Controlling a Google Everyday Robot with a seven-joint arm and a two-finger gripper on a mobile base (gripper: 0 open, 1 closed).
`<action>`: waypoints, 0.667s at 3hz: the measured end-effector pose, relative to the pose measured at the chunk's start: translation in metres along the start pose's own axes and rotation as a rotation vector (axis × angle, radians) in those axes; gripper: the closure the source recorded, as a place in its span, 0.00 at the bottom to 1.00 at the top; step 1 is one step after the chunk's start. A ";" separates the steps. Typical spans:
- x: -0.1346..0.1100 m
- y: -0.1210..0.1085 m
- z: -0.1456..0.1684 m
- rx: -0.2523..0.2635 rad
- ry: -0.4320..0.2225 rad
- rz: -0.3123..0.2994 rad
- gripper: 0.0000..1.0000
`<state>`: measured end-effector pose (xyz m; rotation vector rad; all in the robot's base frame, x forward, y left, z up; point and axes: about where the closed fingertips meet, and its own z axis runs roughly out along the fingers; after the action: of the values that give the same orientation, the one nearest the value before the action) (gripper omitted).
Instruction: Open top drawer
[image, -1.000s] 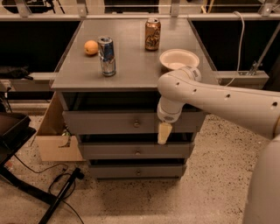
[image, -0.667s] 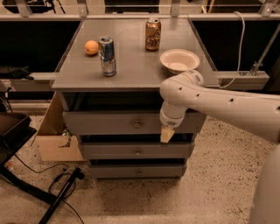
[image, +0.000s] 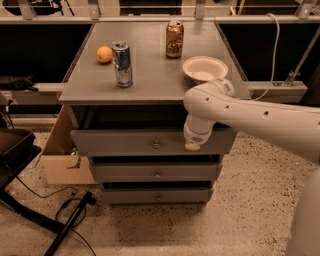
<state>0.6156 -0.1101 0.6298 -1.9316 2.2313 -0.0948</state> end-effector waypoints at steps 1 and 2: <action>0.005 0.002 -0.004 -0.006 0.007 -0.001 1.00; 0.003 -0.001 -0.010 -0.006 0.007 -0.001 1.00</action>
Offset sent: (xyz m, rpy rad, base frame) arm -0.2359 -0.1517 0.0907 -0.3058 0.4788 0.1255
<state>0.6144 -0.1144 0.6396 -1.9379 2.2373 -0.0953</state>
